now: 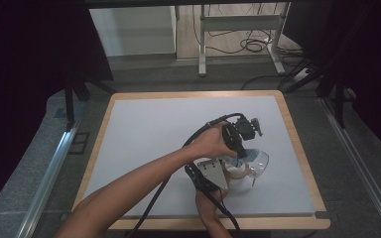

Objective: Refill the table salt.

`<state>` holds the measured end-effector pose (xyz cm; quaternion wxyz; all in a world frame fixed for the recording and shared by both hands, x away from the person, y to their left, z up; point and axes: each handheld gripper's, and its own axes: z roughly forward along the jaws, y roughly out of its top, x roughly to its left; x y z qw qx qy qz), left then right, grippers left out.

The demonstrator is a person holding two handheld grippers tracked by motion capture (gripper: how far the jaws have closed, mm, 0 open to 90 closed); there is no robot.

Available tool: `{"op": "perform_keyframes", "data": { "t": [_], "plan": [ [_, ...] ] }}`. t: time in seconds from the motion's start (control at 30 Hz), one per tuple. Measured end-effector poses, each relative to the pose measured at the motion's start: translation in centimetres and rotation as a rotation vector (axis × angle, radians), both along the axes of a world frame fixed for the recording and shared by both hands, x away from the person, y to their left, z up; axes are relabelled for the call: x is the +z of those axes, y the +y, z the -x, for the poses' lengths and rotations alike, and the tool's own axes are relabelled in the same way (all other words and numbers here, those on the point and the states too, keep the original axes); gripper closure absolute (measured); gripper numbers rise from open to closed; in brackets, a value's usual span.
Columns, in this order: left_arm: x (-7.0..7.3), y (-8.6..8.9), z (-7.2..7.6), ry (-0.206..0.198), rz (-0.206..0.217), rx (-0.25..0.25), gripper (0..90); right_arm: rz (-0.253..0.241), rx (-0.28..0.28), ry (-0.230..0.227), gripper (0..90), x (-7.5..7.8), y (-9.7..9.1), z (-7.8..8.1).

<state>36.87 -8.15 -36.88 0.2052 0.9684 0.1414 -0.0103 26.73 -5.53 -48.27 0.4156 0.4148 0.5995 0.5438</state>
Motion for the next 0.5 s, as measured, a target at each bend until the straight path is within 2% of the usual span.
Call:
{"op": "perform_keyframes", "data": {
  "t": [0.2, 0.5],
  "plan": [
    [0.03, 0.1, -0.02, 0.002, 0.008, -0.003, 89.9, 0.005, -0.005, -0.002, 44.3, -0.01, 0.0, 0.04],
    [-0.3, 0.66, -0.12, 0.014, 0.038, 0.0, 89.9, 0.032, 0.017, 0.009, 44.6, -0.5, -0.14, 0.1]
  ]
}}
